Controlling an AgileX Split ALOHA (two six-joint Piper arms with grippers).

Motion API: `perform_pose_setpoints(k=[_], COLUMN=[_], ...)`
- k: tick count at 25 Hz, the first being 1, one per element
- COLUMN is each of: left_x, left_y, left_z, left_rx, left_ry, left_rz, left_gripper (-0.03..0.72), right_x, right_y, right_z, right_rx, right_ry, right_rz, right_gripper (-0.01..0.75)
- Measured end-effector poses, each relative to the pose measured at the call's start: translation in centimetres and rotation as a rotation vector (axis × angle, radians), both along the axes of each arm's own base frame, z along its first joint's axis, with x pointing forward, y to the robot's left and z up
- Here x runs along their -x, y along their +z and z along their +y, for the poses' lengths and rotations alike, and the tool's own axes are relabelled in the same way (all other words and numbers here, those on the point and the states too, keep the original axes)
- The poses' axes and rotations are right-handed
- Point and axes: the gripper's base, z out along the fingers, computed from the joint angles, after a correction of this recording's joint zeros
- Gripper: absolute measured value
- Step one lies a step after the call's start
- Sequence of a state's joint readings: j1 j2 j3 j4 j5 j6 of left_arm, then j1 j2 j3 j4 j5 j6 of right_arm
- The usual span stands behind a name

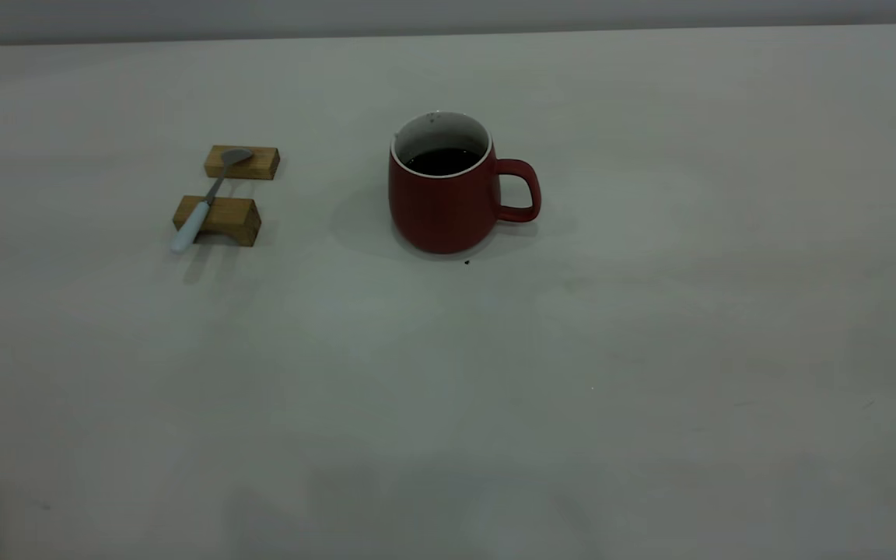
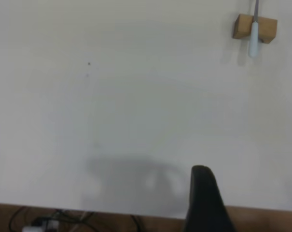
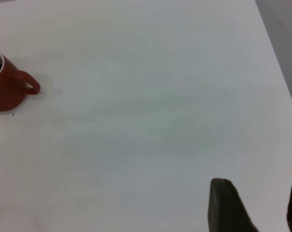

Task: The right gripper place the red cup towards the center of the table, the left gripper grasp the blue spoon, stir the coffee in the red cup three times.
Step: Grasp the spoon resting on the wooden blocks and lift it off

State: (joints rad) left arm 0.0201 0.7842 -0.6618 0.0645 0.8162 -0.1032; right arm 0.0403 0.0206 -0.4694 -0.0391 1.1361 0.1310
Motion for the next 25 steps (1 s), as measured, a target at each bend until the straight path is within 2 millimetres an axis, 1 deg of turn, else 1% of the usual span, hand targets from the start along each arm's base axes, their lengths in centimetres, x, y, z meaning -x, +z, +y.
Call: perform_pose_setpoints(k=[2, 5, 8, 12, 15, 16, 19, 20, 22, 25], left_x=[-2.6, -6.4, -10.1, -14.8, -18.0, -18.9, -21.4, -22.1, -23.3, -24.7], left_y=[-0.7, -2.5, -5.0, -8.1, -11.0, -11.7, -14.8, -15.6, -17.6, -19.8], left_z=[-0.2, -0.5, -0.9, -1.9, -2.8, -3.1, -4.3, -4.7, -5.5, -6.1], left_rx=[0.026, 0.064, 0.090, 0.089, 0.083, 0.083, 0.078, 0.076, 0.072, 0.070], left_ry=[-0.006, -0.029, -0.058, -0.103, -0.129, -0.136, -0.162, -0.172, -0.187, -0.195], left_rz=[0.029, 0.102, 0.191, 0.262, 0.311, 0.318, 0.380, 0.387, 0.421, 0.456], left_gripper=[0.550, 0.550, 0.550, 0.550, 0.550, 0.550, 0.550, 0.550, 0.550, 0.550], right_x=[0.0, 0.0, 0.0, 0.0, 0.0, 0.0, 0.0, 0.0, 0.0, 0.0], right_y=[0.0, 0.0, 0.0, 0.0, 0.0, 0.0, 0.0, 0.0, 0.0, 0.0], right_z=[0.0, 0.0, 0.0, 0.0, 0.0, 0.0, 0.0, 0.0, 0.0, 0.0], right_rx=[0.000, 0.000, 0.000, 0.000, 0.000, 0.000, 0.000, 0.000, 0.000, 0.000], right_ry=[0.000, 0.000, 0.000, 0.000, 0.000, 0.000, 0.000, 0.000, 0.000, 0.000], right_rz=[0.000, 0.000, 0.000, 0.000, 0.000, 0.000, 0.000, 0.000, 0.000, 0.000], right_gripper=[0.350, 0.350, 0.350, 0.350, 0.350, 0.350, 0.350, 0.350, 0.350, 0.350])
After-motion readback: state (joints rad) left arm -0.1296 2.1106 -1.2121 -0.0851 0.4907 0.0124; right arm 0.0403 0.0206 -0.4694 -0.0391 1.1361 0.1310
